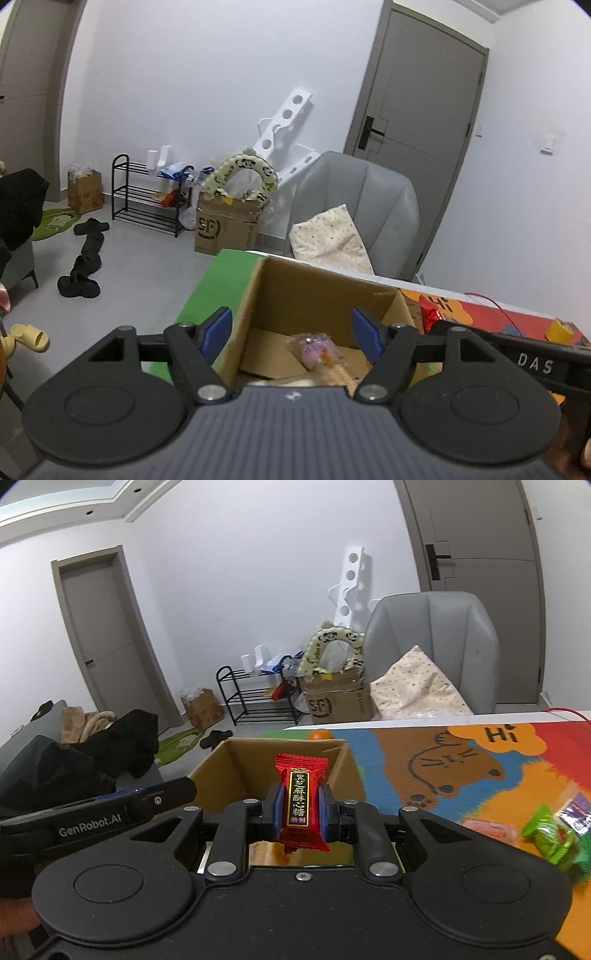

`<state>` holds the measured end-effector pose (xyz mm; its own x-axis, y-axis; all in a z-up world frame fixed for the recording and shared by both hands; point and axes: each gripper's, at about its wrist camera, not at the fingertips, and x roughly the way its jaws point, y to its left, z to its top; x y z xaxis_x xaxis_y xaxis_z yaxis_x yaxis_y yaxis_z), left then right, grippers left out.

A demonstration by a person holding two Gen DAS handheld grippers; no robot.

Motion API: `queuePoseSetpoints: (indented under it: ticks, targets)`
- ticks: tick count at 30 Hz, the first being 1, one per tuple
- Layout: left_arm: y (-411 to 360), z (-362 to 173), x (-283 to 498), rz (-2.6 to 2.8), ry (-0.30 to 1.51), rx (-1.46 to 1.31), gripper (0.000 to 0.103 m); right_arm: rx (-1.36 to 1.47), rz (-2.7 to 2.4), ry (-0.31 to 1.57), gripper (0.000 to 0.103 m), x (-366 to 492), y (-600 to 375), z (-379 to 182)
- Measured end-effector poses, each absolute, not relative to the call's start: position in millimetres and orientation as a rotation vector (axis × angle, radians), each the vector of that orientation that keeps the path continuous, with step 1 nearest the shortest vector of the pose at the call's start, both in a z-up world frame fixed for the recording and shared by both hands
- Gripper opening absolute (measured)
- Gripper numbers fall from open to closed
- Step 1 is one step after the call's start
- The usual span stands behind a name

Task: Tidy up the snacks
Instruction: 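Open both grippers to drop the sandwich pack and red candy into the box, then move the left gripper toward the orange packet while the right gripper approaches the purple packet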

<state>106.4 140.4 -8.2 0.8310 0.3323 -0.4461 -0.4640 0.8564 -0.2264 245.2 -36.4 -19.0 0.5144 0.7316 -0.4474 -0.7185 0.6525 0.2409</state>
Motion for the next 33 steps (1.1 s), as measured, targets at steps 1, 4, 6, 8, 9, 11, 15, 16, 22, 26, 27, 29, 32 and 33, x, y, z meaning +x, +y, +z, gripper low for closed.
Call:
queuePoseSetpoints:
  ticks: [1,4,6,8,9,11,15,16,22,26,27,29,32,33]
  targets:
    - [142,-8,105,0.434,0.407,-0.340,0.070,0.024,0.876,0.550,0.018,244,-33,-18]
    - [147,-8,102,0.442,0.410,-0.350,0.070,0.023,0.889,0.551,0.018,242,-26,-15]
    - [150,-9,101,0.448,0.414,-0.358,0.071,0.027,0.897,0.550,0.018,243,-22,-12]
    - [152,-9,100,0.452,0.418,-0.363,0.072,0.027,0.902,0.549,0.027,242,-19,-10]
    - [153,-10,100,0.453,0.420,-0.364,0.074,0.027,0.895,0.545,0.029,242,-20,-10]
    - [153,-9,99,0.460,0.422,-0.361,0.078,0.026,0.889,0.541,0.033,241,-22,-9]
    - [152,-10,100,0.460,0.426,-0.355,0.084,0.042,0.859,0.557,0.037,246,-31,-11]
    - [150,-10,101,0.458,0.426,-0.356,0.086,0.047,0.847,0.561,0.040,248,-36,-12]
    - [139,-11,109,0.432,0.448,-0.334,0.091,0.069,0.794,0.578,0.052,251,-60,-19]
    - [126,-11,115,0.403,0.461,-0.314,0.092,0.074,0.760,0.588,0.058,252,-76,-22]
    - [122,-11,116,0.394,0.464,-0.309,0.092,0.075,0.752,0.589,0.059,252,-81,-23]
    - [115,-12,120,0.380,0.471,-0.298,0.094,0.076,0.738,0.586,0.064,252,-89,-23]
    - [104,-13,124,0.359,0.483,-0.281,0.096,0.080,0.719,0.582,0.071,251,-101,-23]
    - [100,-14,126,0.352,0.488,-0.276,0.096,0.080,0.712,0.580,0.072,251,-105,-23]
